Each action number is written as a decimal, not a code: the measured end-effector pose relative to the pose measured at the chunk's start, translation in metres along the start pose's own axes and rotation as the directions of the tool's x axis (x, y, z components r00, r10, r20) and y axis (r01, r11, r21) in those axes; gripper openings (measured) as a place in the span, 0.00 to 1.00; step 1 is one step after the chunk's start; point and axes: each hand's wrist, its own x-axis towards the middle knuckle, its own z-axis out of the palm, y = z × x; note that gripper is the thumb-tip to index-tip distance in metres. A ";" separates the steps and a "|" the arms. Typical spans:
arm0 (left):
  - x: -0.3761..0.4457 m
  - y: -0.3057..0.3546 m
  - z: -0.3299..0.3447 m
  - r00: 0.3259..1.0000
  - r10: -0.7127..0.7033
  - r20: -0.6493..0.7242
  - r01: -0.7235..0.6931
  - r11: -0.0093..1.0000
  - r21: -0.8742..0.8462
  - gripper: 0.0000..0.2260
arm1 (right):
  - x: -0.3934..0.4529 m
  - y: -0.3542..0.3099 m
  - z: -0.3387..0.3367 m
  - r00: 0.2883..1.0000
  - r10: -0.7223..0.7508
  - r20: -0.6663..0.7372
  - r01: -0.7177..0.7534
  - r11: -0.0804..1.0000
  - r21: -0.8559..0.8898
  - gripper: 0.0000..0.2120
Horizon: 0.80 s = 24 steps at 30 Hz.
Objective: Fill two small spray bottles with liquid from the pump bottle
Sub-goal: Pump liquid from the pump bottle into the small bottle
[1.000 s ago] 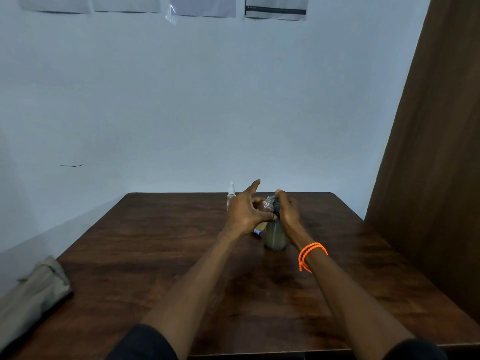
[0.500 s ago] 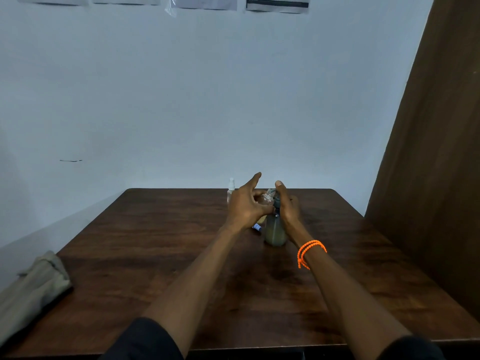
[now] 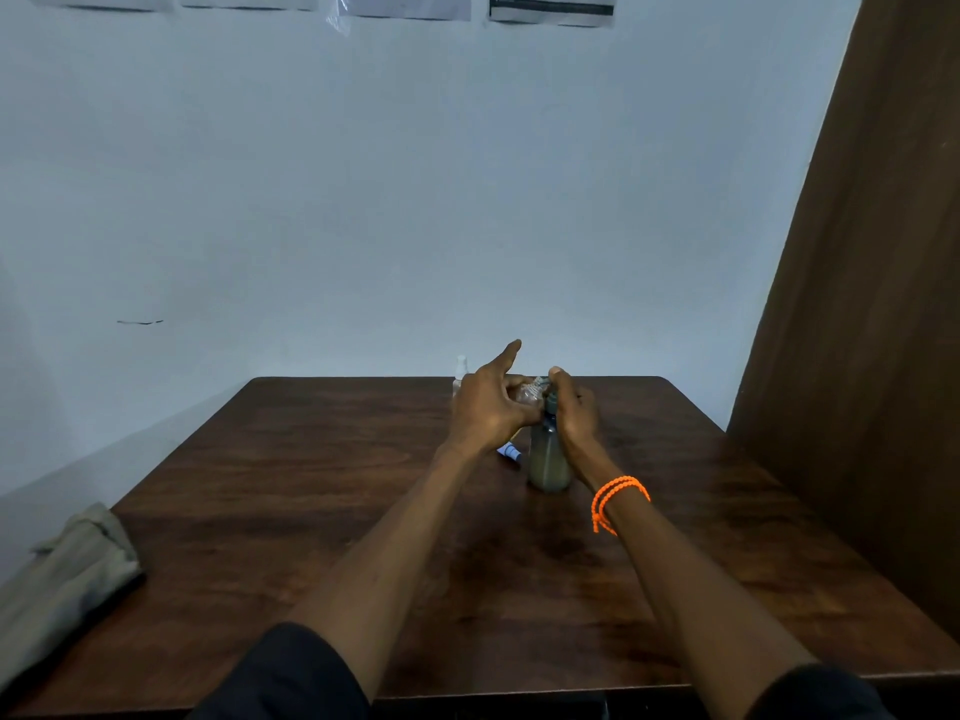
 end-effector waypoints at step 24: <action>-0.002 0.009 -0.004 1.000 -0.002 0.013 0.002 0.999 -0.032 0.45 | -0.004 -0.003 0.001 0.998 0.033 -0.053 -0.030 0.998 0.051 0.24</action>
